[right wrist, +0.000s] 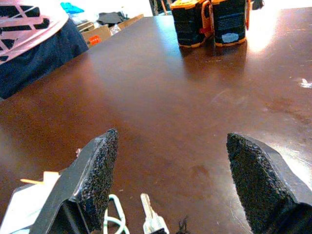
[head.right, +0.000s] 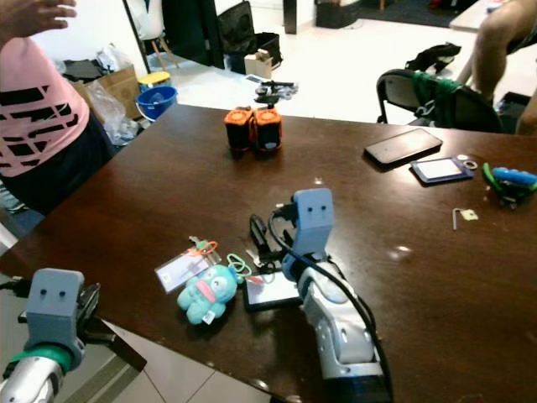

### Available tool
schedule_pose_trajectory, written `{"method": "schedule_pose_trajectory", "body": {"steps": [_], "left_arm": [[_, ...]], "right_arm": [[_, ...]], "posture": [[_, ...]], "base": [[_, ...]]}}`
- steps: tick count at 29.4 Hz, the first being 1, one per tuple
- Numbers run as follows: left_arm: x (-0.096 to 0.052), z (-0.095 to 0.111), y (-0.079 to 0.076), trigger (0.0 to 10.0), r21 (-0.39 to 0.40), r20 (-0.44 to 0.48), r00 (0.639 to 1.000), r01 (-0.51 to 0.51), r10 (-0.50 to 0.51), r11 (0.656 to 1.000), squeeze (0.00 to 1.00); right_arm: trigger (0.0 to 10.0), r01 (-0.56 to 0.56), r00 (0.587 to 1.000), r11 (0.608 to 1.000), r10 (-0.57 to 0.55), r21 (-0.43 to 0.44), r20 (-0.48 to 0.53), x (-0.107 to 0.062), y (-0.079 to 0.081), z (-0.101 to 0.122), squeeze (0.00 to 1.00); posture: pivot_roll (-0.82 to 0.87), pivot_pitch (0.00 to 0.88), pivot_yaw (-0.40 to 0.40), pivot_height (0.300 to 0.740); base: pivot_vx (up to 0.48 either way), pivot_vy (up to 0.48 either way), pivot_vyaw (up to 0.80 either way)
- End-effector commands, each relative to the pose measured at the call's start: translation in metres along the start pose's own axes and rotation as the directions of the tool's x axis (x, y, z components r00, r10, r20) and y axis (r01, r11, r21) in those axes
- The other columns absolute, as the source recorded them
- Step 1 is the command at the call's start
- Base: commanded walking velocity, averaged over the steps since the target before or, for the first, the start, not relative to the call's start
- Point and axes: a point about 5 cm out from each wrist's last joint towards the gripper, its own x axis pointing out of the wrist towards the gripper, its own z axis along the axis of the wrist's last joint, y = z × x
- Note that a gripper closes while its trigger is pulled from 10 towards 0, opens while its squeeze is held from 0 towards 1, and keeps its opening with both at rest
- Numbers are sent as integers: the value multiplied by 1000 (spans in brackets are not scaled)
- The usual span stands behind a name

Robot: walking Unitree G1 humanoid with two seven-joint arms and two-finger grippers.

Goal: Hang keys on a hook

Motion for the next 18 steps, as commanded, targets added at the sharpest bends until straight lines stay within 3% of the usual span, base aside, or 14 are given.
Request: {"method": "schedule_pose_trajectory", "body": {"steps": [1,7,10,13,18], "left_arm": [[-4,-11,6,10000,-12,-42,999,-30,29,999,0],[-9,-10,-6,10000,-33,-27,999,28,-28,999,0],[-13,-8,-16,10000,-34,-20,994,109,-109,994,0],[-7,1,-19,10000,22,-24,983,182,-181,983,0],[-2,10,-18,10000,61,-16,979,204,-203,977,0]], "right_arm": [[10000,-85,996,996,85,-34,-9,-6,12,-6,0],[10000,-81,996,996,80,-24,-42,-12,9,-21,0],[10000,6,997,1000,-5,18,-76,-18,1,-40,0],[10000,95,992,995,-92,29,-84,-25,-4,-60,0],[10000,98,992,995,-96,24,-81,-27,-2,-65,0]], "posture": [[-72,138,167,740],[-48,86,124,740],[-38,61,129,740],[1,0,186,740],[27,0,215,740]], "base": [[0,0,0],[0,0,0],[0,0,0],[0,0,0],[0,0,0]]}}
